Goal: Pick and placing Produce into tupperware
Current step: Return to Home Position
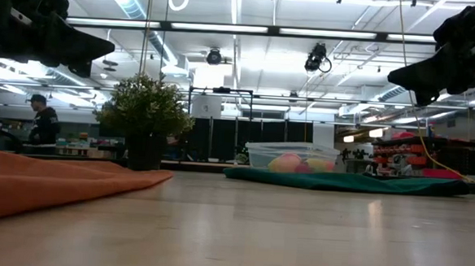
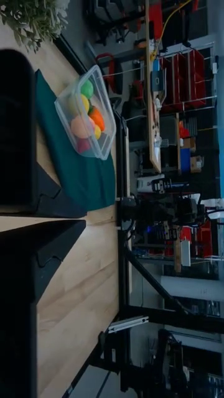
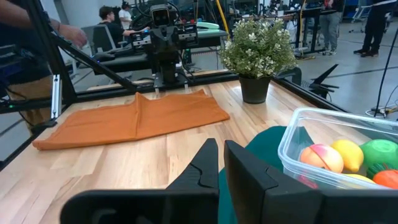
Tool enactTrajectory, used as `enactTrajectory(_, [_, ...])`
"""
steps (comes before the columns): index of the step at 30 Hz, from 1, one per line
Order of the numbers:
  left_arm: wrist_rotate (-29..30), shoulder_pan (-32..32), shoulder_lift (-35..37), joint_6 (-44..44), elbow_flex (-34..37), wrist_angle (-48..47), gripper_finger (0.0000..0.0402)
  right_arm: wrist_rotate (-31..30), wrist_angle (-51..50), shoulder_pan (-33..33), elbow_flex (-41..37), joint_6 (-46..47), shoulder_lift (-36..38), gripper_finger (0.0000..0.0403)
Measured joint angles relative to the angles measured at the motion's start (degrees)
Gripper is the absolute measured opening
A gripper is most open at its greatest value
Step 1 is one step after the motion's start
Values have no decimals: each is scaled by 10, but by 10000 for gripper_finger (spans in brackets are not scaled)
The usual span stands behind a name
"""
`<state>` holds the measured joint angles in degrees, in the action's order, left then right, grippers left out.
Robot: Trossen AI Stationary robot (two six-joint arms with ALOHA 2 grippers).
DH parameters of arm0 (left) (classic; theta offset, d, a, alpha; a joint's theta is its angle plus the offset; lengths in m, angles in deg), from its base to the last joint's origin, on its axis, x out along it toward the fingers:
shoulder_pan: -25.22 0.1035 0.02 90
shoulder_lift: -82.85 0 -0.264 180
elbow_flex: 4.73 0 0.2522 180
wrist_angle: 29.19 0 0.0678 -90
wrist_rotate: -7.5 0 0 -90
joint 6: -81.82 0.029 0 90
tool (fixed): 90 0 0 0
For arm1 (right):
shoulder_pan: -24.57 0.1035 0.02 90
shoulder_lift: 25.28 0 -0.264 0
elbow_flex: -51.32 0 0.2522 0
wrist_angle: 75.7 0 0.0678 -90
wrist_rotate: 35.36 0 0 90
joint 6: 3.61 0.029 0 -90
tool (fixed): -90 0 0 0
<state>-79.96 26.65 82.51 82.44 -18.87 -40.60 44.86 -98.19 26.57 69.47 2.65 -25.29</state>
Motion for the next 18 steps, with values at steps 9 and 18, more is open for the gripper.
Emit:
enactTrajectory(9, [0, 0, 0, 0, 0, 0, 35, 0, 0, 0, 0, 0, 0, 0])
enactTrajectory(18, [0, 0, 0, 0, 0, 0, 26, 0, 0, 0, 0, 0, 0, 0])
